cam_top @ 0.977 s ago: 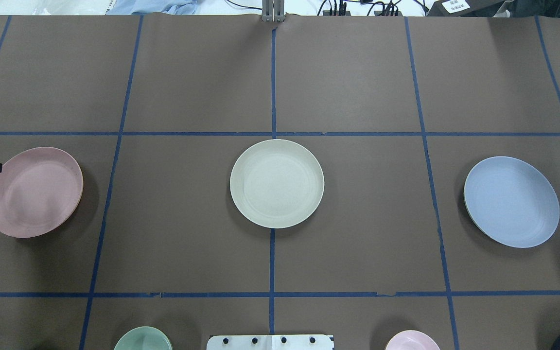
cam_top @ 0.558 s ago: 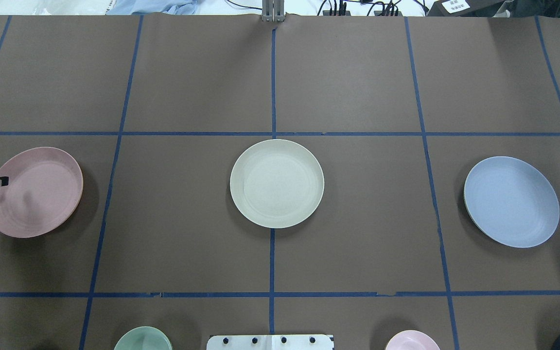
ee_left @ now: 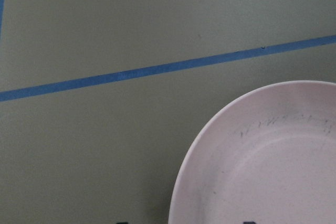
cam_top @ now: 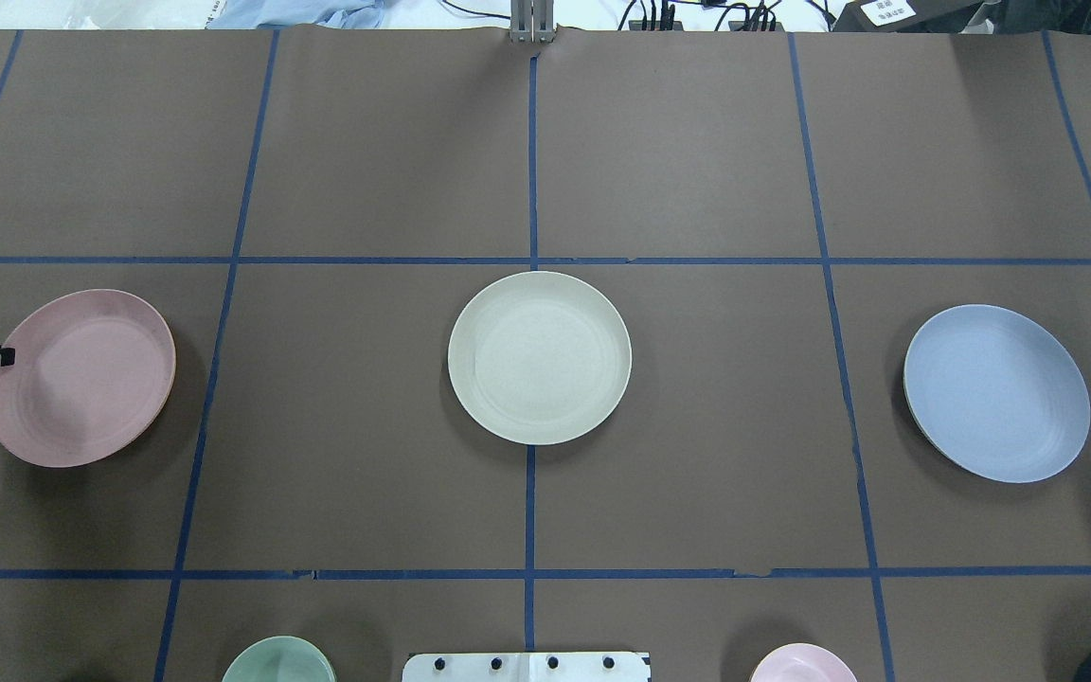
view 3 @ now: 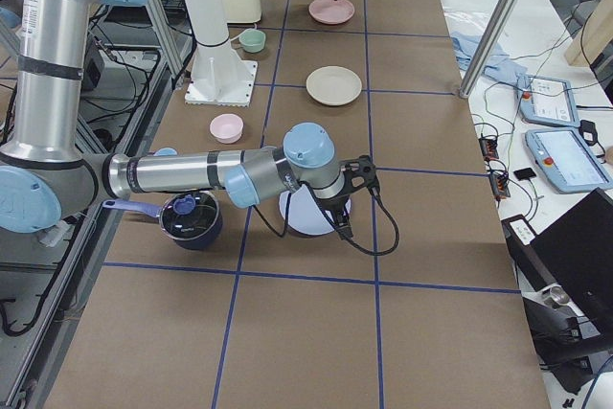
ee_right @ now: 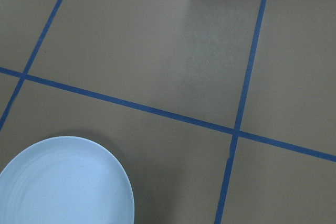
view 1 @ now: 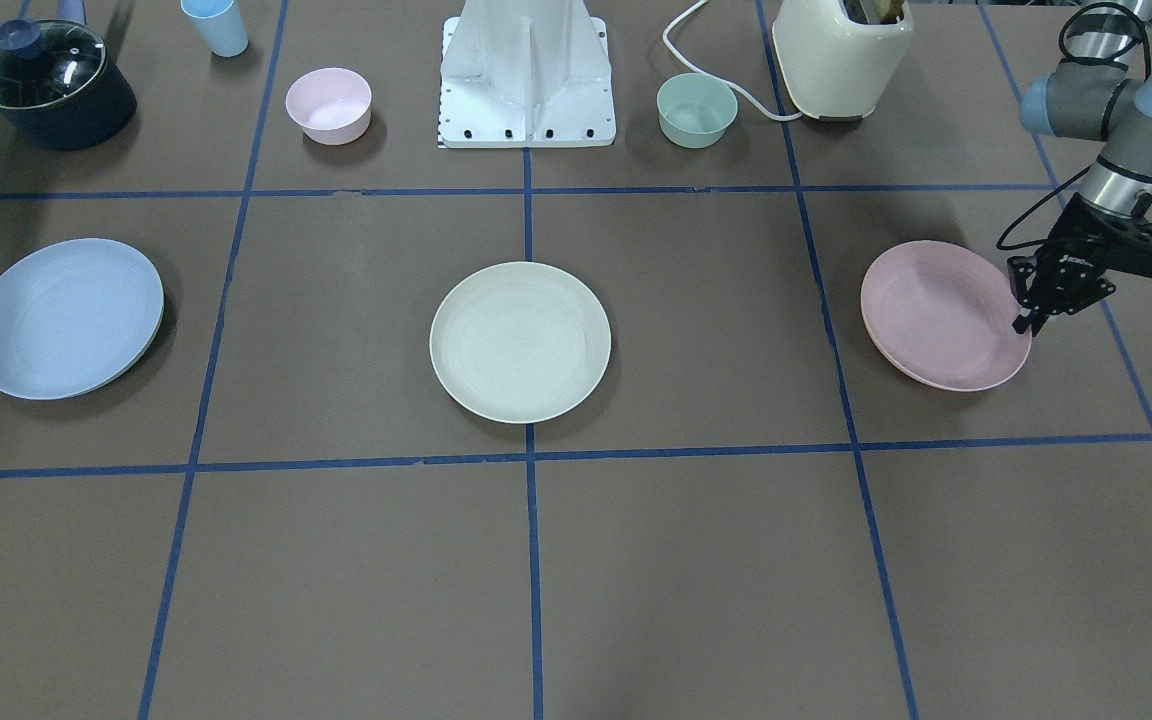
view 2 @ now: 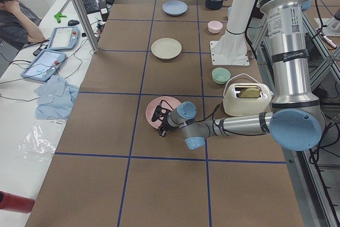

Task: Stack three plates with pink and blue
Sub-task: 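Carry the pink plate with the left gripper onto the cream plate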

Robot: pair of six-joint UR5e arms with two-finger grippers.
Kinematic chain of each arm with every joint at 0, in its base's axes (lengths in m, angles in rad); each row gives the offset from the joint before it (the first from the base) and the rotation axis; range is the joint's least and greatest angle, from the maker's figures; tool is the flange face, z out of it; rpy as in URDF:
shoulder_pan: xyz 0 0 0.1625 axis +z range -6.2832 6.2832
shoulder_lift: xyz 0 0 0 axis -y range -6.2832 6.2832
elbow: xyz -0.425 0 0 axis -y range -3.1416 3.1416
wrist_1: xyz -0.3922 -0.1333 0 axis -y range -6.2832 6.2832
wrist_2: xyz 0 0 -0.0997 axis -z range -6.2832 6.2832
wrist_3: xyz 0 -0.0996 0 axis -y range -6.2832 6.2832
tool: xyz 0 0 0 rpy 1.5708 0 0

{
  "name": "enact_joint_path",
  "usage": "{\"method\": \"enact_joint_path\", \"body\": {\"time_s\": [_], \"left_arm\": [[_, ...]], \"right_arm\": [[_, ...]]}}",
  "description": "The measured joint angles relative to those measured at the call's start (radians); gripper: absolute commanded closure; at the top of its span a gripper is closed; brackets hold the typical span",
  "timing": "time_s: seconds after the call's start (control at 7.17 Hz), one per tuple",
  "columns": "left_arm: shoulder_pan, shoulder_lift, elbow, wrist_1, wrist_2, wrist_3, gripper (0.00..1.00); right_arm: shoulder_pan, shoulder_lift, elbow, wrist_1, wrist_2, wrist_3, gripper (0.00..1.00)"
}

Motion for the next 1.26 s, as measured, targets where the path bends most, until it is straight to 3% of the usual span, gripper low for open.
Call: {"method": "enact_joint_path", "body": {"time_s": [0.42, 0.56, 0.7, 0.98, 1.26], "left_arm": [[-0.063, -0.013, -0.157, 0.075, -0.181, 0.004, 1.00], [-0.093, -0.043, -0.250, 0.207, -0.214, 0.004, 1.00], [-0.106, -0.108, -0.372, 0.416, -0.225, -0.002, 1.00], [-0.054, -0.297, -0.484, 0.701, -0.212, -0.082, 1.00], [0.145, -0.463, -0.476, 0.831, -0.059, -0.275, 1.00]], "right_arm": [[0.000, -0.002, 0.000, 0.000, 0.003, 0.000, 0.00], [0.000, -0.002, 0.000, 0.000, 0.009, 0.000, 0.00], [0.000, -0.004, 0.000, 0.000, 0.014, 0.001, 0.00], [0.000, -0.006, 0.000, 0.000, 0.016, 0.000, 0.00], [0.000, -0.006, 0.000, 0.000, 0.016, 0.001, 0.00]]}}
